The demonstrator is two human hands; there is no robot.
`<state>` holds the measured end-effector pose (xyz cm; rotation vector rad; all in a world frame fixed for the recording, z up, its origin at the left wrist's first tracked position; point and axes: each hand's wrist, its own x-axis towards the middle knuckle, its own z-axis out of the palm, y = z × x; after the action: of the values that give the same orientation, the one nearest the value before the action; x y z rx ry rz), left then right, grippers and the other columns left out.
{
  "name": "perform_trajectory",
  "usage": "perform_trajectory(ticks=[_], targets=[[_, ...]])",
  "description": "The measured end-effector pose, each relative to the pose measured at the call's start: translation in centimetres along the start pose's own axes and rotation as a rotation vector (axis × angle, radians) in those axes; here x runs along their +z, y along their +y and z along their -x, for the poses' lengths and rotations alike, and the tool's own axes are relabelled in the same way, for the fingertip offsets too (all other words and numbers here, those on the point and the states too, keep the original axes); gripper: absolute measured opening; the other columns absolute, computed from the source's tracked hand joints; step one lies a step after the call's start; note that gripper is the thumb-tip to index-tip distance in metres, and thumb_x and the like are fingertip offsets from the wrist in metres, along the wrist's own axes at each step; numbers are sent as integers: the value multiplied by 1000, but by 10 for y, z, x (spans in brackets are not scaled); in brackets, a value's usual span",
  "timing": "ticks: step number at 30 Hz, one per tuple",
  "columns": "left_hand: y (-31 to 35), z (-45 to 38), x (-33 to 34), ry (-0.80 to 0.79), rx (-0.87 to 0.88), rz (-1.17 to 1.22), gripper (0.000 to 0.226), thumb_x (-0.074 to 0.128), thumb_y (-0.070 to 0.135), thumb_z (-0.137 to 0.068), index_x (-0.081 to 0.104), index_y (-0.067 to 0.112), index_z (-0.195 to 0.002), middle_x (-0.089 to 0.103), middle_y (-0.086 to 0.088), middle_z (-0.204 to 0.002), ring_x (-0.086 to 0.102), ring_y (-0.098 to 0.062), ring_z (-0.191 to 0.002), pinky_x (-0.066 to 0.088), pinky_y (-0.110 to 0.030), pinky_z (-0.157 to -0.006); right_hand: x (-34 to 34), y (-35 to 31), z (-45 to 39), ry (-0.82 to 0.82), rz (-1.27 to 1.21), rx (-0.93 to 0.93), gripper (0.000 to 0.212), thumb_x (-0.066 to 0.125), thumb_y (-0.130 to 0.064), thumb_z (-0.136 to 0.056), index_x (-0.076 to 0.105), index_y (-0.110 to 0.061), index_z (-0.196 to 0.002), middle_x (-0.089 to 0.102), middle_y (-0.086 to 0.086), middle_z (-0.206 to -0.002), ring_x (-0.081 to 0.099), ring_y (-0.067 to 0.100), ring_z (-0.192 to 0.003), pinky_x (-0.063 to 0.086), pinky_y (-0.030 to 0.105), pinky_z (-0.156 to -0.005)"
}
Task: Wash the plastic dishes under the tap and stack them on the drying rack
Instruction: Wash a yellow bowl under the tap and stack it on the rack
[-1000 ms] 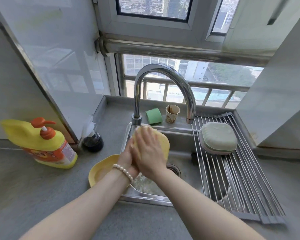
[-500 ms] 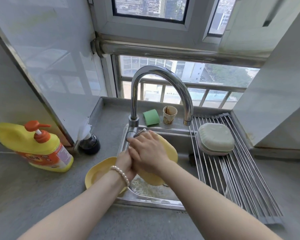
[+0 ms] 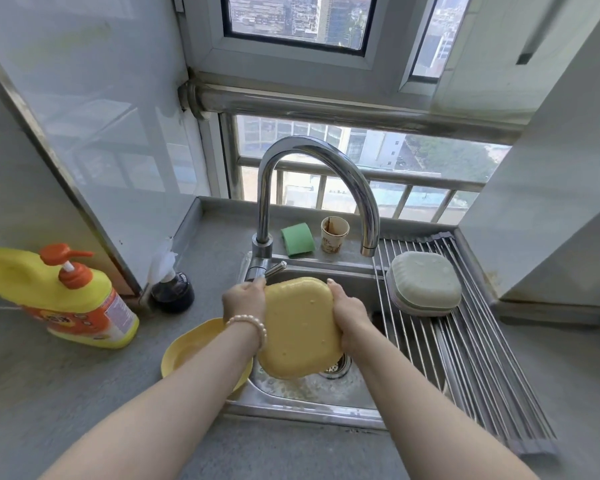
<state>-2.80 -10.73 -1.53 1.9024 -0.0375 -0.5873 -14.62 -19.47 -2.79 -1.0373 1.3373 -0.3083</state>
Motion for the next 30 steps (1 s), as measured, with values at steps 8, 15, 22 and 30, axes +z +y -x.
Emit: perform_trajectory(ticks=[8, 15, 22, 30], targets=[[-17, 41, 37, -187, 1080, -985, 57, 18, 41, -91, 55, 23, -130, 54, -4, -134, 46, -26, -129, 28, -53, -109, 9, 10, 4, 247, -209, -19, 43, 44, -44, -98, 60, -4, -100, 64, 10, -102, 60, 28, -95, 49, 36, -87], [-7, 8, 19, -508, 1090, -991, 66, 23, 69, -88, 34, 33, -143, 46, 1, -138, 49, -22, -121, 43, -40, -98, -17, 12, 0, 199, -291, 19, 50, 42, -50, -97, 60, -3, -100, 65, 14, -98, 63, 30, -91, 52, 50, -89], [-13, 27, 23, -353, 49, 39, 36, 53, 51, -89, 56, 16, -82, 62, -5, -86, 58, -21, -79, 50, -39, -82, -27, -4, -7, 219, -322, 30, 37, 44, -40, -99, 55, -8, -82, 54, 7, -73, 51, 22, -67, 46, 34, -74], [7, 38, 30, 3, -50, 135, 56, 33, 44, -100, 63, -3, -99, 63, -23, -103, 56, -34, -94, 32, -28, -71, 30, 2, 25, 318, 728, -442, 52, 29, -43, -98, 44, -16, -139, 44, 14, -142, 38, 29, -131, 29, 43, -107]])
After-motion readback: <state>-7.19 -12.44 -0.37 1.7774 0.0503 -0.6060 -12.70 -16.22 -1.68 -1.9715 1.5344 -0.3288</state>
